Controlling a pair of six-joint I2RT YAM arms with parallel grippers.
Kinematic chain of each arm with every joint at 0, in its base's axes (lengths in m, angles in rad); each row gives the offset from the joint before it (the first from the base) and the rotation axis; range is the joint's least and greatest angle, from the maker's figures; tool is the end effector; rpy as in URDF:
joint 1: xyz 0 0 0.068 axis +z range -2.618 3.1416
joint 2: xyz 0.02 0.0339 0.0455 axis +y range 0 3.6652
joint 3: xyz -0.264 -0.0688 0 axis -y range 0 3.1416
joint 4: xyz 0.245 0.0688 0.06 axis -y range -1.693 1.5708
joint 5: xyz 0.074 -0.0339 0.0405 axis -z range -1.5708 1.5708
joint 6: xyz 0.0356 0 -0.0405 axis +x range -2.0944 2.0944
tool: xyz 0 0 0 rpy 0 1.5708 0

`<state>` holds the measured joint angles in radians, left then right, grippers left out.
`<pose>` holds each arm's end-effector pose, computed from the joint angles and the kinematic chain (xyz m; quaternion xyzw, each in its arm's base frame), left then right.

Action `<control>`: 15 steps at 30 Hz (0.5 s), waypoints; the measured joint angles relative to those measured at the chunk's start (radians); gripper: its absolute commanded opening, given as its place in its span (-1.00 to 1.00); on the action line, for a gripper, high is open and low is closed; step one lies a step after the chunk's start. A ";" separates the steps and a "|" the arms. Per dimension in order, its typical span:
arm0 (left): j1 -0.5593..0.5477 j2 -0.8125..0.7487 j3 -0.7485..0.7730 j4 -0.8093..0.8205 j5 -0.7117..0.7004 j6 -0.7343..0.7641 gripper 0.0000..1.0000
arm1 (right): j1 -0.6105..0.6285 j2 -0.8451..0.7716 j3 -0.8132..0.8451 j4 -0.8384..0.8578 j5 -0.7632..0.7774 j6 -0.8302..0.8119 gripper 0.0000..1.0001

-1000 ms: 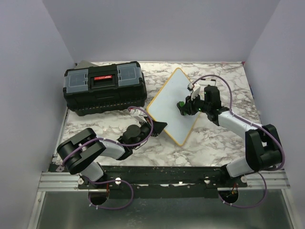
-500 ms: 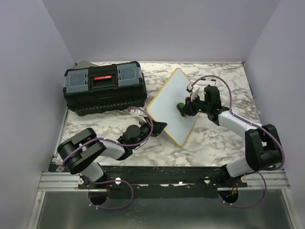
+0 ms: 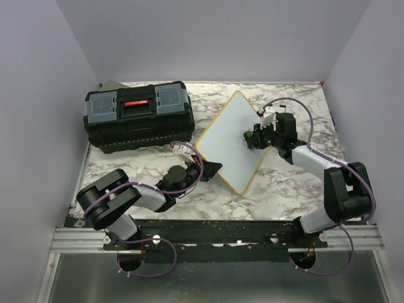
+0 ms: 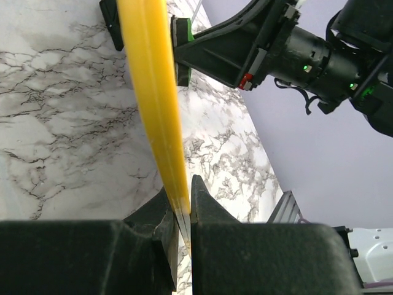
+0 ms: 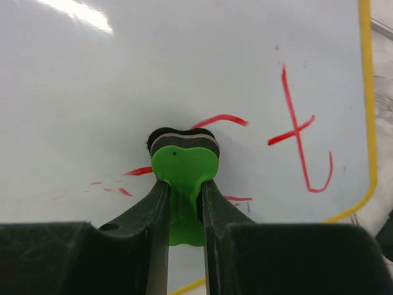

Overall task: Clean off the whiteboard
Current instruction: Erase the whiteboard at the center of the board.

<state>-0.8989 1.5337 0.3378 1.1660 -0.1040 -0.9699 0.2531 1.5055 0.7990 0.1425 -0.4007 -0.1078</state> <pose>0.1679 -0.2052 0.1680 -0.0616 0.7149 -0.5372 0.4433 0.3047 0.0932 0.2064 -0.2485 0.8273 0.2082 0.4589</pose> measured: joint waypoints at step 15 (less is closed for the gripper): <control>0.000 0.000 -0.002 -0.001 0.001 -0.011 -1.00 | 0.140 -0.077 -0.030 -0.001 -0.007 -0.097 -0.99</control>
<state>-0.8993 1.5341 0.3359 1.1652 -0.1028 -0.9813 0.3927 1.4284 0.7689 0.1413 -0.4076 -0.2047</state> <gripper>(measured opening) 0.053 0.221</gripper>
